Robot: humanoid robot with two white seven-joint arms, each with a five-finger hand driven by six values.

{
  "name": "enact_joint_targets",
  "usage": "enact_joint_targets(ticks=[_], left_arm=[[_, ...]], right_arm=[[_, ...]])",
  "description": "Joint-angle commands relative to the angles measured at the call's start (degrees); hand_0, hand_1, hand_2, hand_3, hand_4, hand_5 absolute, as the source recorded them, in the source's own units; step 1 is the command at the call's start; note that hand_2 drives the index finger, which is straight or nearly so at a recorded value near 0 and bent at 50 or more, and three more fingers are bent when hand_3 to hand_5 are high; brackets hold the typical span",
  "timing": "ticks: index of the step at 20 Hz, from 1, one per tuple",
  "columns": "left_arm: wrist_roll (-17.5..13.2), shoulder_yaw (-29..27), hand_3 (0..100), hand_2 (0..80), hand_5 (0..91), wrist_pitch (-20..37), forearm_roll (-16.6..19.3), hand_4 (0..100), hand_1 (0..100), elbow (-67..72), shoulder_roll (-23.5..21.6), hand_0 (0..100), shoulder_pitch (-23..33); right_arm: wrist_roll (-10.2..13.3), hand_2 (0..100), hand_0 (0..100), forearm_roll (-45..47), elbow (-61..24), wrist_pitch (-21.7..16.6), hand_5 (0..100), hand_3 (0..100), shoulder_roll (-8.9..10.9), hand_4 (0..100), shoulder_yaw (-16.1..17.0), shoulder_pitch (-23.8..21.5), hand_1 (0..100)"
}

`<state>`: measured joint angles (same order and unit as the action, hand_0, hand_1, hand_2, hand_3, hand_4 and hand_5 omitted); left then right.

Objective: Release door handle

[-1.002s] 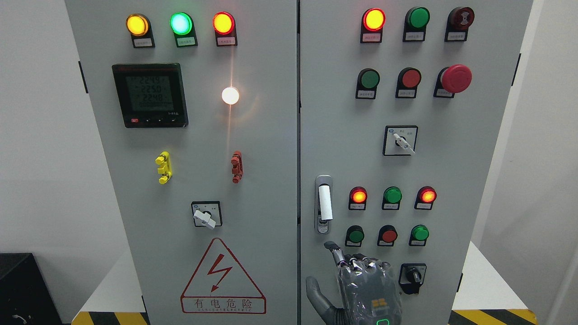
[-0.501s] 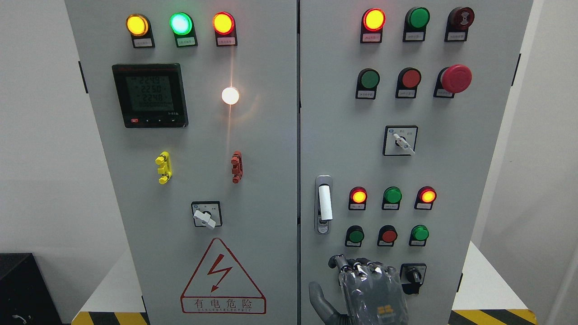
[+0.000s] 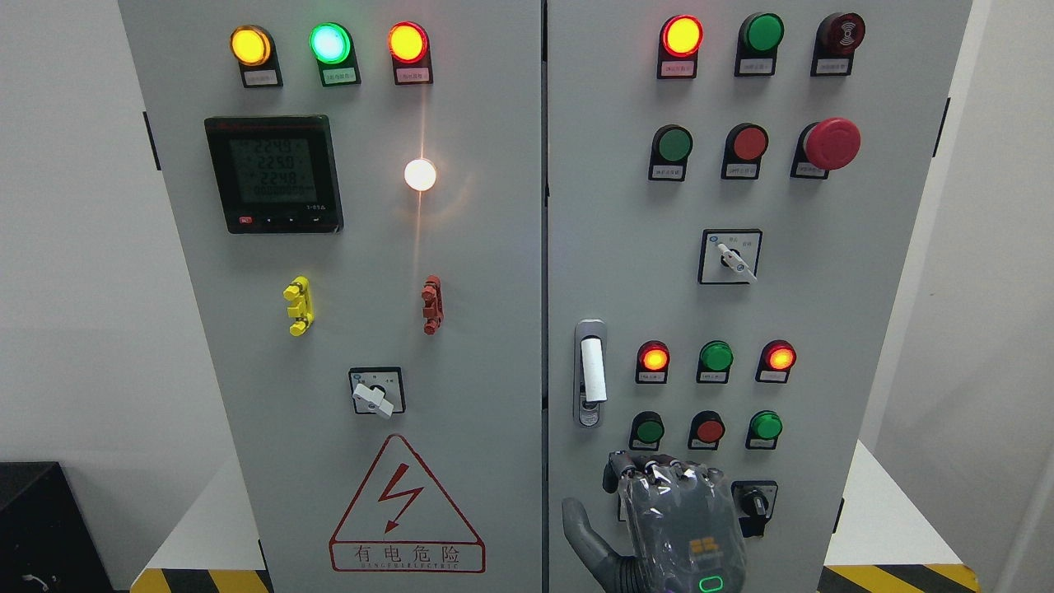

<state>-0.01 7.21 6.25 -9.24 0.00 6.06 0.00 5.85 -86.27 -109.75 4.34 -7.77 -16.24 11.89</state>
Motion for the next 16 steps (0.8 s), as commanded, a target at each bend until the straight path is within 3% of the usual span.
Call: enact_joint_targets(ticks=[1,16], left_arm=[[0.01,0.00,0,0.0,0.0,-0.01,0.01,0,56,1.67,0.00,12,-1.49],[0.01,0.00,0,0.0,0.0,-0.01,0.01,0,56,1.67,0.00,12,-1.49]], right_arm=[[-1.71,97,33,0.05,-0.29,0.23,100,100,-0.14,100,0.07,1.91,28],[-2.24,98,28,0.05,5.95,3.57,100,100,-0.23,100,0.33,9.29,29]])
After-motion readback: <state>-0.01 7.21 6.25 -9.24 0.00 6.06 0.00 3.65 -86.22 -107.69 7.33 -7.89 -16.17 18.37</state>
